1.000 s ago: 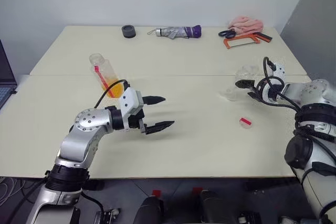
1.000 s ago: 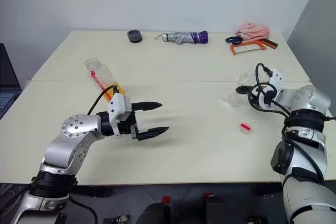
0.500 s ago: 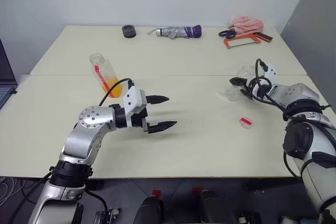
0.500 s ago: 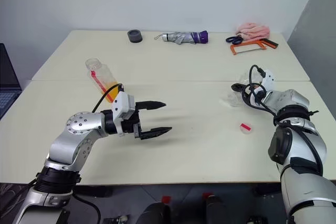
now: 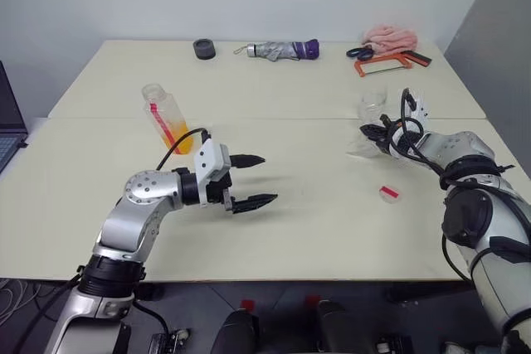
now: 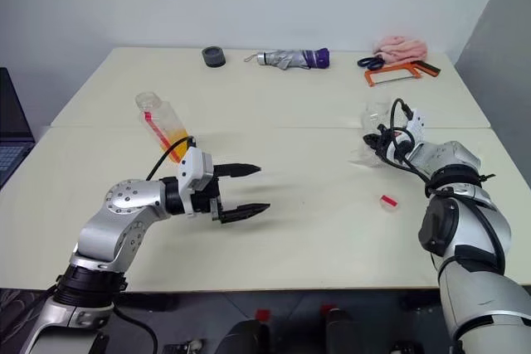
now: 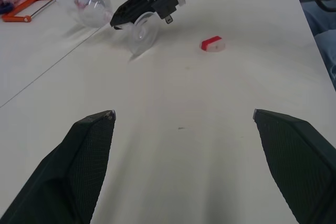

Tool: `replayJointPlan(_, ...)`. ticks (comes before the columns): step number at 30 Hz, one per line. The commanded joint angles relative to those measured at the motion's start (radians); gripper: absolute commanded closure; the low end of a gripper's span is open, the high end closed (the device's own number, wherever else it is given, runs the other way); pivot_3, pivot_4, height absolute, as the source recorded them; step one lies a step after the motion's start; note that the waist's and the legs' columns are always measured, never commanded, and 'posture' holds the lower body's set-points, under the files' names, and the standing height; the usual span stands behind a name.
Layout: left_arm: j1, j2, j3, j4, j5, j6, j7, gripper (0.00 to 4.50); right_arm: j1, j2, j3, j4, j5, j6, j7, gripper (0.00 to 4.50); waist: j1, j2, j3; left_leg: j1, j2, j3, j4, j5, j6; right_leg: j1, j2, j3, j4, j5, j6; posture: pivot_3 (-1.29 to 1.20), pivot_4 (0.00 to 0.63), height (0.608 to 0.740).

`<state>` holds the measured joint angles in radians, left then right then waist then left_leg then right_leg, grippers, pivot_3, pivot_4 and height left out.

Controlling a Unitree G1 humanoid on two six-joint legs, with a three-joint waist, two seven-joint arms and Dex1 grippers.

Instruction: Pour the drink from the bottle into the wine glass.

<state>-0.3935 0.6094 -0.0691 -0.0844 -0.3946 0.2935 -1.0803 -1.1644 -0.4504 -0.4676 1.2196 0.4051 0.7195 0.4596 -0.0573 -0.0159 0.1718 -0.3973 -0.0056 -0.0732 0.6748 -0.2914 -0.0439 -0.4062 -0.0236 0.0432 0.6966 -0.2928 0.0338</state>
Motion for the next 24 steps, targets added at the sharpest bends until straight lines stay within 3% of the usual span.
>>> replayJointPlan(1, 0.003, 0.015, 0.048, -0.023, -0.024, 0.004, 0.007, 0.0, 0.059, 0.063, 0.121, -0.205, -0.106, -0.307, 0.008, 4.37, -0.001, 0.0, 0.0, 0.0, 0.0, -0.001, 0.0, 0.0, 0.0, 0.0, 0.0, 0.0, 0.0, 0.0, 0.0, 0.0, 0.15, 0.74)
replayJointPlan(5, -0.005, 0.018, 0.06, -0.019, -0.03, 0.019, 0.002, 0.0, 0.175, 0.134, 0.24, -0.341, -0.207, -0.512, -0.017, 4.37, -0.004, 0.0, 0.0, 0.0, 0.001, -0.003, 0.0, 0.0, 0.0, -0.001, 0.0, 0.0, 0.001, 0.0, 0.0, 0.0, 0.15, 0.74)
replayJointPlan(9, -0.008, 0.026, 0.065, -0.016, -0.035, 0.031, -0.007, 0.0, 0.28, 0.175, 0.324, -0.46, -0.257, -0.579, -0.01, 4.37, -0.003, 0.0, 0.0, 0.0, 0.002, -0.005, 0.001, 0.001, -0.002, -0.001, -0.001, 0.0, 0.001, 0.0, 0.0, 0.0, 0.15, 0.74)
replayJointPlan(24, -0.003, 0.023, 0.061, -0.031, -0.054, 0.058, 0.0, 0.0, 0.591, 0.162, 0.377, -0.767, -0.253, -0.4, 0.006, 4.37, 0.001, 0.0, -0.002, 0.003, 0.002, -0.006, 0.001, 0.0, 0.0, 0.003, -0.001, -0.001, 0.001, 0.0, 0.0, 0.0, 0.15, 0.74)
